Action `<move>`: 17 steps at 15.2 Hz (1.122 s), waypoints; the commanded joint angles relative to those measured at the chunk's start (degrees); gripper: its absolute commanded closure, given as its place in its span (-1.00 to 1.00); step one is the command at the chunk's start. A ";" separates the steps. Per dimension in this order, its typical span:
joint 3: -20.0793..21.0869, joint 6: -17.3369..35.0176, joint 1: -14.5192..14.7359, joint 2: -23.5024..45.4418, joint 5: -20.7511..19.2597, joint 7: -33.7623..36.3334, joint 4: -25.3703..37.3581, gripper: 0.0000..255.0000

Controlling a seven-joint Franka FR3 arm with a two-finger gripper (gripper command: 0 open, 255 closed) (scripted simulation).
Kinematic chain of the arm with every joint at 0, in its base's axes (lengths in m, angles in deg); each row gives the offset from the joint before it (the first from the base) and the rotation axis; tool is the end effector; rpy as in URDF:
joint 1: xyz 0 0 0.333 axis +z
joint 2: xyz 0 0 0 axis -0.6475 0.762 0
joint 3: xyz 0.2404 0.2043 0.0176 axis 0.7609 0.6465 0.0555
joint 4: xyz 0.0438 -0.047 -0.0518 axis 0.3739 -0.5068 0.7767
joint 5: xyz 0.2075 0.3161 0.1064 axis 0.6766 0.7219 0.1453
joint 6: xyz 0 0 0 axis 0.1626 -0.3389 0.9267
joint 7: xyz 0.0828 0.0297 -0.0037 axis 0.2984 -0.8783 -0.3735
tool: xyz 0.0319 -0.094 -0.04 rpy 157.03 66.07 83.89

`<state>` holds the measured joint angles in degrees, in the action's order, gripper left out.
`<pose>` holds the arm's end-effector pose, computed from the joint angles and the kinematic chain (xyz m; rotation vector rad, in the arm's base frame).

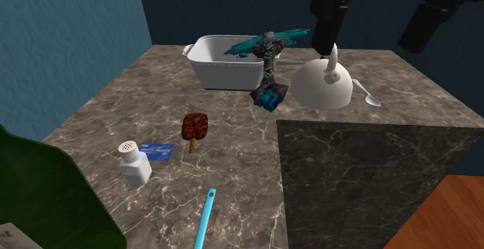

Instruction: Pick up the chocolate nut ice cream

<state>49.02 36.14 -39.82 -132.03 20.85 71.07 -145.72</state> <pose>0.3175 -0.0061 0.5825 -3.0618 -0.1421 -0.1357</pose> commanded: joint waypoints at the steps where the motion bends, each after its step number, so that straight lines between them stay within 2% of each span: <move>1: 0.00 0.00 0.00 0.00 0.00 0.00 0.00 -1.00; 9: 5.21 13.20 2.04 13.08 1.77 4.18 -0.37 -1.00; 17: 9.94 24.28 3.26 29.15 1.05 8.95 4.22 -1.00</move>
<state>58.44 58.71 -36.63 -105.43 22.16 79.45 -142.36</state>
